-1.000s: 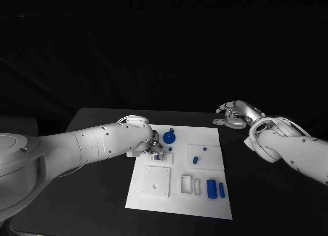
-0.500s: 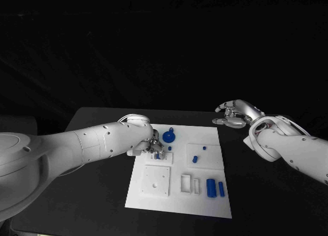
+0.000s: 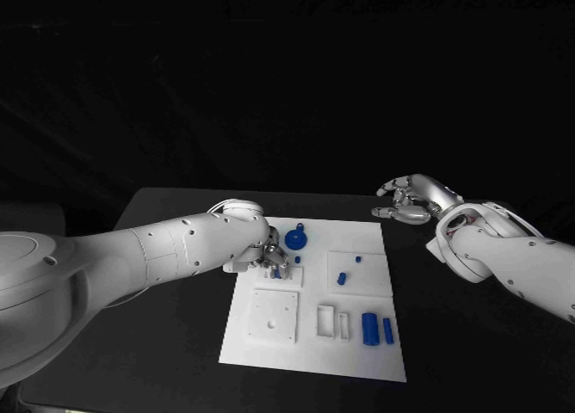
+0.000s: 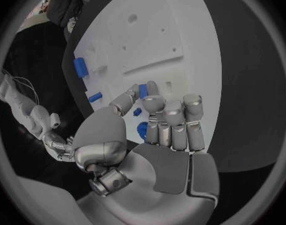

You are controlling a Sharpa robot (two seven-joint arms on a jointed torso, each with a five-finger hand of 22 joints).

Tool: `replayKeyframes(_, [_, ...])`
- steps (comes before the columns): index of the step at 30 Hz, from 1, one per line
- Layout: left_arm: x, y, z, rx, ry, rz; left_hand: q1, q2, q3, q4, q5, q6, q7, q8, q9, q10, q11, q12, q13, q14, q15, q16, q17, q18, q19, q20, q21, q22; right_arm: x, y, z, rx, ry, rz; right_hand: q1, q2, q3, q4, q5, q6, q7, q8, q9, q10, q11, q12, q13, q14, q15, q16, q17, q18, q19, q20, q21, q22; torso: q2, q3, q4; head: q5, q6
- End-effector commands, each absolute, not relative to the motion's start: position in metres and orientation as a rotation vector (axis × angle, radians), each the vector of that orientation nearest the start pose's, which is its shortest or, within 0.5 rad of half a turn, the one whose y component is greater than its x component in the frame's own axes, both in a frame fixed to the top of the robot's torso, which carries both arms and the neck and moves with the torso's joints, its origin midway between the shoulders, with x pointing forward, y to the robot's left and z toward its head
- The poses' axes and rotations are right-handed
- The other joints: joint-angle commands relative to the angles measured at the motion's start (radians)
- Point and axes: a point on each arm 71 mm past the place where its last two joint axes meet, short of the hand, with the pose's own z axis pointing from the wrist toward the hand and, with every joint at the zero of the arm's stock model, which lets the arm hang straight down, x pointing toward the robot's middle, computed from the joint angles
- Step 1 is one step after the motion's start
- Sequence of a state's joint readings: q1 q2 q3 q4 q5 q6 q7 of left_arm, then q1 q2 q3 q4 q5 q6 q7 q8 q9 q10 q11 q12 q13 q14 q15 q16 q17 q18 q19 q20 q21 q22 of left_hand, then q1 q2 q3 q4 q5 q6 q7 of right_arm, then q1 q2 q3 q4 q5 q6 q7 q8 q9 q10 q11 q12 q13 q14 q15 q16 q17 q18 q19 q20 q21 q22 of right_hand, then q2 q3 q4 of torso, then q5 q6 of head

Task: Assemble the parts on the task board

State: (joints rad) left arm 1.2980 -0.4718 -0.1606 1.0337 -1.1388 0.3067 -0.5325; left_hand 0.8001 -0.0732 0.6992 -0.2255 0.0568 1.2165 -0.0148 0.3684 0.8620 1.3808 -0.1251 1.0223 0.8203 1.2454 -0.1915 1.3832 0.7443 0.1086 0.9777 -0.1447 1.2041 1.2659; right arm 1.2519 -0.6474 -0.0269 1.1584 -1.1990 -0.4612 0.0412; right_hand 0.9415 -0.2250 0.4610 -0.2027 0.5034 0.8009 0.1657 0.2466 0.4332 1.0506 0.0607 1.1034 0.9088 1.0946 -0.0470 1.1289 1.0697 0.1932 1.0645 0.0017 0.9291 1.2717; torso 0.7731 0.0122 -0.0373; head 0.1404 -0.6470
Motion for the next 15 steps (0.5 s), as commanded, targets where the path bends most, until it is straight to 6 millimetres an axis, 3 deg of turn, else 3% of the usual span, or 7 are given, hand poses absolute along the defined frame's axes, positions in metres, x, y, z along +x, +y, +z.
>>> replayKeyframes(1, [0.5534, 0.1772, -0.2417, -0.018, 2.415, -0.083, 0.057, 0.066, 0.013, -0.007, -0.006, 0.005, -0.001, 0.000, 0.003, 0.006, 0.000, -0.002, 0.001, 0.008, -0.017, 0.004, 0.001, -0.004, 0.006, -0.121, 0.004, 0.001, 0.5591, -0.2103, -0.1635, 0.096, 1.493, 0.696, -0.002, 0.004, -0.001, 0.001, 0.005, 0.000, 0.007, 0.004, -0.002, -0.007, -0.002, 0.004, -0.002, -0.007, -0.001, 0.005, -0.001, 0.069, -0.005, 0.002, -0.006, 0.001, 0.000, 0.0003, -0.0004, 0.000, 0.001])
replayKeyframes(5, [0.5538, 0.1778, -0.2416, -0.024, 2.408, -0.079, 0.037, 0.059, 0.006, 0.016, -0.007, 0.005, 0.000, -0.003, 0.009, 0.007, 0.001, -0.004, 0.003, 0.007, -0.018, 0.004, 0.002, -0.004, 0.007, -0.121, 0.003, 0.000, 0.5592, -0.2108, -0.1636, 0.096, 1.494, 0.695, -0.002, 0.004, -0.001, 0.001, 0.006, 0.000, 0.007, 0.004, -0.002, -0.007, -0.002, 0.004, -0.002, -0.007, -0.001, 0.006, -0.001, 0.069, -0.005, 0.002, -0.006, 0.001, 0.000, 0.0002, -0.0002, -0.001, 0.002])
replayKeyframes(15, [0.5541, 0.1780, -0.2412, -0.025, 2.399, -0.079, -0.024, -0.004, -0.018, 0.067, -0.009, 0.000, 0.000, -0.010, 0.023, 0.005, 0.001, -0.008, 0.008, 0.003, -0.023, 0.004, 0.002, -0.001, 0.006, -0.123, 0.002, -0.001, 0.5590, -0.2110, -0.1635, 0.095, 1.494, 0.695, -0.003, 0.004, -0.002, 0.002, 0.005, 0.000, 0.007, 0.004, -0.002, -0.007, -0.002, 0.004, -0.002, -0.008, -0.001, 0.006, -0.002, 0.069, -0.006, 0.002, -0.006, 0.001, 0.000, -0.0003, 0.0004, -0.003, 0.002])
